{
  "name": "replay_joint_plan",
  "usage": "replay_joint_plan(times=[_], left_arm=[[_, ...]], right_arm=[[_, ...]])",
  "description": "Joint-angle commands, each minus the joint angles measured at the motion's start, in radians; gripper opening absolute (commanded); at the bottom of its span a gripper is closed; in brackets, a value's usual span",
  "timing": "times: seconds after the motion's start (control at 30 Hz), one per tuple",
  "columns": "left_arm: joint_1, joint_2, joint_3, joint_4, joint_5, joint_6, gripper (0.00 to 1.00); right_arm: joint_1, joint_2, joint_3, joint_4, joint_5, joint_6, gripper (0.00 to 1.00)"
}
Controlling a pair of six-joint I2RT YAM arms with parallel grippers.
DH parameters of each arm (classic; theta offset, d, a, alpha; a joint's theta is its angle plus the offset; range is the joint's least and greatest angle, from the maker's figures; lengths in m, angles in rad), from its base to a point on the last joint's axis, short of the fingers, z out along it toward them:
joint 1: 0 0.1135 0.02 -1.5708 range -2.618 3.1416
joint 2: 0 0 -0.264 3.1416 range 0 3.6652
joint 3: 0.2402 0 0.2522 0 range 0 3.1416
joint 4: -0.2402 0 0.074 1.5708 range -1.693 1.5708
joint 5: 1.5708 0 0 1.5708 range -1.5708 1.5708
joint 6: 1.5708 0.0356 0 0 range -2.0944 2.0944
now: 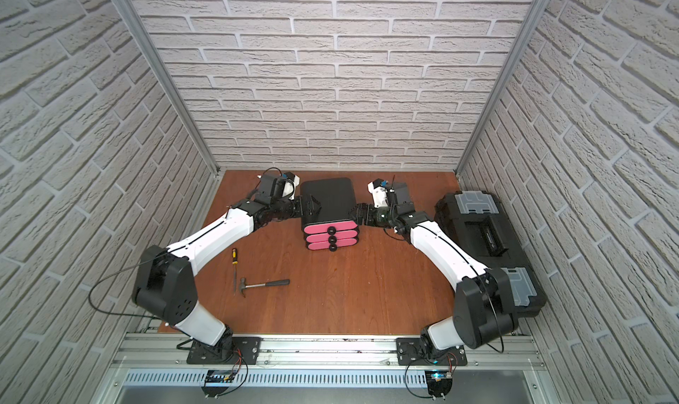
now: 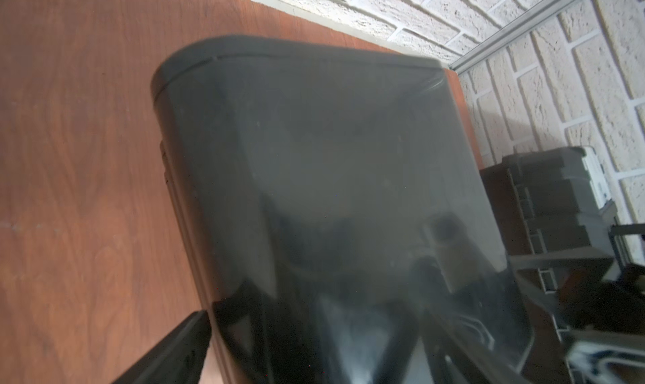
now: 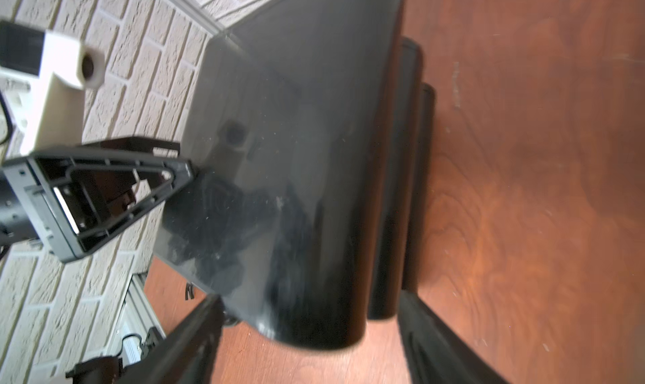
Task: Put the bluetooth earphones in the drawer according to color
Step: Adjust the storage box at the center of the board, then reset both arms
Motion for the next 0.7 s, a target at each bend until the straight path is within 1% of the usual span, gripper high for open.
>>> replay_joint_plan(times=[0.0, 0.1, 0.17, 0.23, 0.33, 0.43, 0.53, 0.57, 0.63, 0.67], left_arm=[[0.005, -0.115, -0.043, -0.039, -0.100, 0.029, 0.98], [0.008, -0.224, -0.088, -0.064, -0.158, 0.052, 0.98], [0.007, -0.299, -0.123, -0.087, -0.206, 0.069, 0.98], [0.005, -0.387, -0.170, -0.112, -0.279, 0.076, 0.98], [0.002, -0.528, -0.260, -0.140, -0.408, 0.070, 0.98], [0.002, -0.673, -0.358, -0.154, -0.513, 0.065, 0.98], [0.006, -0.789, -0.437, -0.161, -0.605, 0.094, 0.98], [0.006, -0.815, -0.458, -0.161, -0.633, 0.110, 0.98], [0.015, -0.842, -0.499, -0.161, -0.732, 0.135, 0.98], [0.026, -0.881, -0.519, -0.155, -0.753, 0.150, 0.98]], right_arm=[[0.003, -0.121, -0.046, -0.060, 0.146, -0.062, 0.94], [0.004, -0.230, -0.103, -0.077, 0.235, -0.094, 1.00], [0.004, -0.306, -0.142, -0.078, 0.290, -0.119, 1.00], [0.003, -0.382, -0.190, -0.068, 0.351, -0.144, 1.00], [0.003, -0.489, -0.278, -0.006, 0.422, -0.200, 1.00], [0.002, -0.588, -0.395, 0.108, 0.474, -0.279, 1.00], [0.001, -0.639, -0.483, 0.182, 0.566, -0.324, 0.99], [0.001, -0.643, -0.498, 0.192, 0.598, -0.337, 0.99], [-0.004, -0.648, -0.535, 0.226, 0.662, -0.354, 0.99], [-0.005, -0.650, -0.551, 0.247, 0.681, -0.356, 0.99]])
